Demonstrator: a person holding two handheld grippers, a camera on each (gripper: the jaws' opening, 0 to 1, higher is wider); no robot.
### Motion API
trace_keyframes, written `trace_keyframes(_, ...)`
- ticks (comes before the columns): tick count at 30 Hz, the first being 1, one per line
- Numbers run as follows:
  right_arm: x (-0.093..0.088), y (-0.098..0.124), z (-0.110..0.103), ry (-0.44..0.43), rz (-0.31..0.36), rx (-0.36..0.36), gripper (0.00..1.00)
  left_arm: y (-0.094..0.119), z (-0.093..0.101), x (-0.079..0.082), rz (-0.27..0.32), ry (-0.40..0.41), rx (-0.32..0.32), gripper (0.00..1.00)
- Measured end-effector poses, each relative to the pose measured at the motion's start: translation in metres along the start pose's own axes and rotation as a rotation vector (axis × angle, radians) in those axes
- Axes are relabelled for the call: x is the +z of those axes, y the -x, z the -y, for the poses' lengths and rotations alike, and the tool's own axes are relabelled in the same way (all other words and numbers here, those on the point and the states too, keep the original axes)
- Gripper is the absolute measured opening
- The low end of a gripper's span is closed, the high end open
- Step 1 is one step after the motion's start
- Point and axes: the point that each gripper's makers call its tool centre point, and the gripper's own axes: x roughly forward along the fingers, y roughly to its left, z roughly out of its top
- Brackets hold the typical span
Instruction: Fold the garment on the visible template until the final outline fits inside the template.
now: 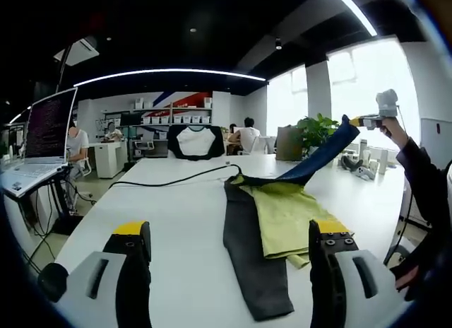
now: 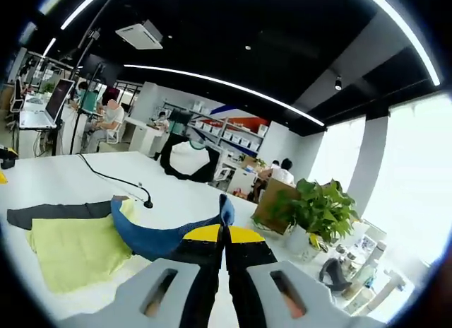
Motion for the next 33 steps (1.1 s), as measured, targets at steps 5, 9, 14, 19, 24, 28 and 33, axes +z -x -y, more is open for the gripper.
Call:
trace_keyframes(5,-0.022,-0.002,0.015,-0.033,-0.04,-0.03,0.0,0.001,0.001,0.0,0.0,-0.004,0.0,0.98)
trace_keyframes(9,-0.041,-0.004,0.025,-0.043,-0.074,-0.05,0.0,0.001,0.002,-0.001,-0.002,-0.004,0.001,0.98)
trace_keyframes(14,-0.068,-0.006,0.037,-0.063,-0.123,-0.077,0.0,0.001,0.001,-0.002,-0.008,-0.006,0.005,0.98)
trace_keyframes(19,-0.097,-0.009,0.044,-0.084,-0.174,-0.095,0.0,0.0,0.002,-0.003,-0.014,-0.007,0.004,0.97)
trace_keyframes(24,-0.128,-0.013,0.049,-0.105,-0.23,-0.107,0.0,0.001,0.002,-0.005,-0.02,-0.01,0.01,0.97)
trace_keyframes(28,-0.148,-0.014,0.052,-0.108,-0.265,-0.125,0.0,0.003,-0.002,-0.006,-0.021,-0.004,0.023,0.97)
trace_keyframes(33,-0.175,-0.014,0.054,-0.13,-0.31,-0.13,0.0,0.005,-0.004,-0.002,-0.005,-0.003,0.03,0.97)
